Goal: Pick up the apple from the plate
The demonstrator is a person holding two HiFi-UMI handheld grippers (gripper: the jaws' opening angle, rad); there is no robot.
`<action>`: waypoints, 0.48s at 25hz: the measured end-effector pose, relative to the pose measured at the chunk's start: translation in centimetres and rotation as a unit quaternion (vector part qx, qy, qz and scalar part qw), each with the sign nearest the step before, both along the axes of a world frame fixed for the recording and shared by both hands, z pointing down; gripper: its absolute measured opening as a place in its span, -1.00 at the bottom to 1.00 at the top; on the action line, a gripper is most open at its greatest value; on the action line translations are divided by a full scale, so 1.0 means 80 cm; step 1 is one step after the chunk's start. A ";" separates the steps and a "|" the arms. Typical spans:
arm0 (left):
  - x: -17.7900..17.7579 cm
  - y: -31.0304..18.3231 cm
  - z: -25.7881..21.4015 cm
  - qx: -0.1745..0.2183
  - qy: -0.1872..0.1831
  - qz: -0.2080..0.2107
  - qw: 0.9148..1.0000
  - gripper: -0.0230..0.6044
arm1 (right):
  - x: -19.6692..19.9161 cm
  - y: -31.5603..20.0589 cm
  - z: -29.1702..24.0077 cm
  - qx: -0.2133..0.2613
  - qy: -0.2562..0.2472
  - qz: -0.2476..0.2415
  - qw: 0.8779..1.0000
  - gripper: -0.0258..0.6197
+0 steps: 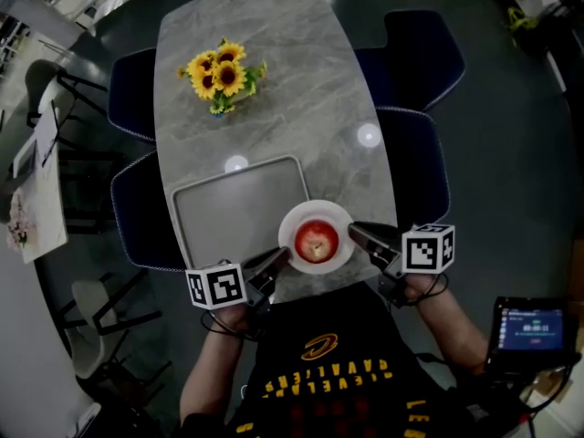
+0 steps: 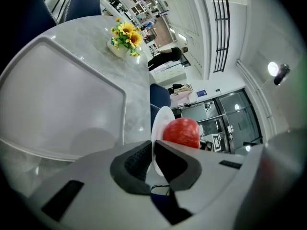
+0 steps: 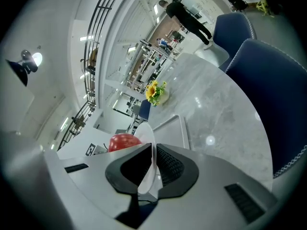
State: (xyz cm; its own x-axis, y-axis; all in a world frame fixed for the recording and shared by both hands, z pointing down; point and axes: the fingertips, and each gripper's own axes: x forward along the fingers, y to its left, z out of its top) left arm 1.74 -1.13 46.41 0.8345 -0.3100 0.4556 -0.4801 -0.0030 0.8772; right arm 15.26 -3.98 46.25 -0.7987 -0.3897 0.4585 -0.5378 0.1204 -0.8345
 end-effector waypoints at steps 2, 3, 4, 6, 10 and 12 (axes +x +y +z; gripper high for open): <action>0.010 0.000 -0.002 0.001 0.001 0.001 1.000 -0.84 | 0.008 0.001 -0.003 0.001 -0.006 0.002 1.000 -0.80; 0.014 0.000 -0.003 0.001 0.001 0.001 1.000 -0.84 | 0.012 0.000 -0.005 0.002 -0.007 0.003 1.000 -0.80; 0.018 0.000 -0.004 0.001 0.002 0.001 1.000 -0.84 | 0.017 0.000 -0.007 0.003 -0.006 0.004 1.000 -0.80; 0.025 0.000 -0.005 0.001 0.007 0.000 1.000 -0.84 | 0.024 0.001 -0.008 0.007 -0.005 0.006 1.000 -0.80; 0.041 0.001 -0.004 0.006 0.012 0.004 1.000 -0.85 | 0.040 0.001 -0.010 0.014 0.001 0.011 1.000 -0.80; 0.047 0.003 -0.004 0.009 0.012 0.006 1.000 -0.85 | 0.046 0.003 -0.008 0.014 -0.001 0.014 1.000 -0.80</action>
State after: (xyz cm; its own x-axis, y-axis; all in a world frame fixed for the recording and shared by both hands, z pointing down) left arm 5.54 -0.93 46.08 0.8493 -0.3067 0.4296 -0.4582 -0.0243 0.8885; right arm 18.93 -3.72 45.61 -0.7880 -0.4251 0.4454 -0.5396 0.1285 -0.8321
